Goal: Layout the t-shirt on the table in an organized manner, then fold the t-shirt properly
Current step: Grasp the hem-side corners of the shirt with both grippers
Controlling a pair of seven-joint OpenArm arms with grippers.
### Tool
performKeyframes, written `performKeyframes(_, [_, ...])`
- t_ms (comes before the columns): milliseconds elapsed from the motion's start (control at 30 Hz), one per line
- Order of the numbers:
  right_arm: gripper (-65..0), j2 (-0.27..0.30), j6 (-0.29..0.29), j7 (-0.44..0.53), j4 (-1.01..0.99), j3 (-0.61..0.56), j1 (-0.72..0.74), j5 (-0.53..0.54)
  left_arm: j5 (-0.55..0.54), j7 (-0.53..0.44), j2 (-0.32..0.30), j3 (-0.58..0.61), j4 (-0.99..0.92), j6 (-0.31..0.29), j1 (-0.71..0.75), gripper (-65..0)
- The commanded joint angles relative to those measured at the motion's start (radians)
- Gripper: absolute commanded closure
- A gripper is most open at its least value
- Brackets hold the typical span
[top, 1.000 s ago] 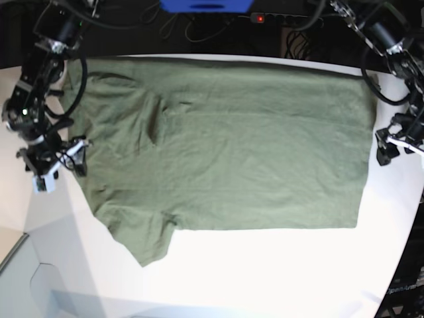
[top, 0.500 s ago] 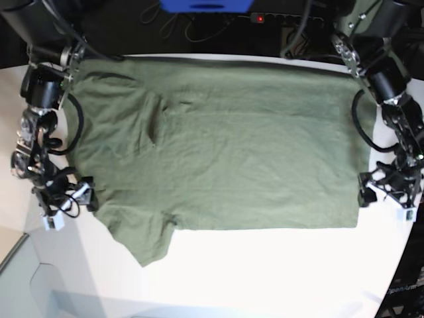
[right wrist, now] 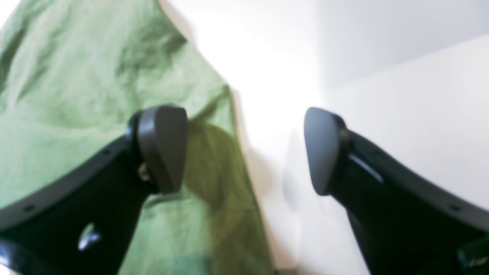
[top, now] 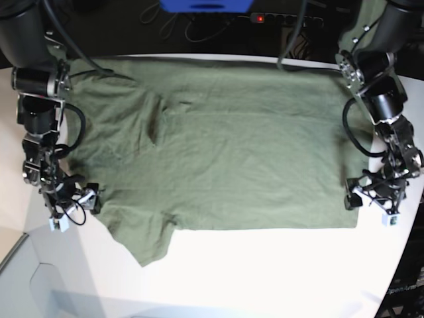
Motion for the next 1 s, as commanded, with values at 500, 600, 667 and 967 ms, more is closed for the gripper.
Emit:
performKeyframes(500, [-33.8, -0.031, -0.001, 0.022, 0.013, 0.001, -0.01, 0.009, -0.005, -0.163, -0.098, 0.003, -0.268, -0.002, -0.159, -53.9])
performKeyframes(600, [-23.5, -0.031, -0.001, 0.022, 0.013, 0.001, -0.032, 0.009, -0.005, -0.212, -0.11, 0.005, -0.351, -0.002, -0.198, -53.9])
performKeyframes(667, [-16.0, -0.031, -0.001, 0.022, 0.013, 0.001, -0.04, 0.009, 0.016, -0.257, -0.115, 0.005, -0.391, -0.002, -0.205, -53.9])
performKeyframes(967, [0.0, -0.031, -0.001, 0.022, 0.013, 0.001, -0.044, 0.009, 0.137, -0.41, -0.087, 0.002, -0.527, 0.004, -0.216, -53.9])
